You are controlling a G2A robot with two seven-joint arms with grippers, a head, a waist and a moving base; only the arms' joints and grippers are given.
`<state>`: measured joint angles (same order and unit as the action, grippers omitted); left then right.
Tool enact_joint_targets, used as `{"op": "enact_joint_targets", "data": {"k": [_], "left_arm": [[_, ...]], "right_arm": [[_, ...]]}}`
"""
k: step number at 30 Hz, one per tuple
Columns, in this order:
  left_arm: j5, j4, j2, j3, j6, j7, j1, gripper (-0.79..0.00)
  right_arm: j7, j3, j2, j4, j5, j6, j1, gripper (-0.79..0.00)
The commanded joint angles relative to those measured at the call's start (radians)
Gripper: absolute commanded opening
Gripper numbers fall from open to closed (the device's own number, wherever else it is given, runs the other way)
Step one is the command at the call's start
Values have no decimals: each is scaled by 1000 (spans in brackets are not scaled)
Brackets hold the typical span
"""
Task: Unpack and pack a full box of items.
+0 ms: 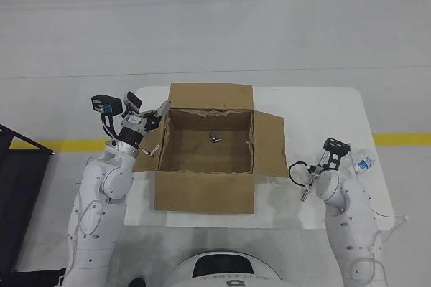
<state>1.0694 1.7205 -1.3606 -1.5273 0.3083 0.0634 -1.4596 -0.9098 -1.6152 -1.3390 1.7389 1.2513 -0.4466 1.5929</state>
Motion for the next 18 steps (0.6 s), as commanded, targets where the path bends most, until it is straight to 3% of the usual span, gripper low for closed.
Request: {"op": "enact_joint_targets", "data": {"k": [1,6,12,18], "left_arm": [[0,0,0,0,0,0,0,0],[0,0,0,0,0,0,0,0],[0,0,0,0,0,0,0,0],[0,0,0,0,0,0,0,0]], "right_arm": [[22,-18,-1,36,-68,22,11,-785],[74,-126,-6,110,-406,145,60,-785],[37,-248,-5,125,-798,320,97,-785],[-25,-313,1,122,-1059,350,89,-785]]}}
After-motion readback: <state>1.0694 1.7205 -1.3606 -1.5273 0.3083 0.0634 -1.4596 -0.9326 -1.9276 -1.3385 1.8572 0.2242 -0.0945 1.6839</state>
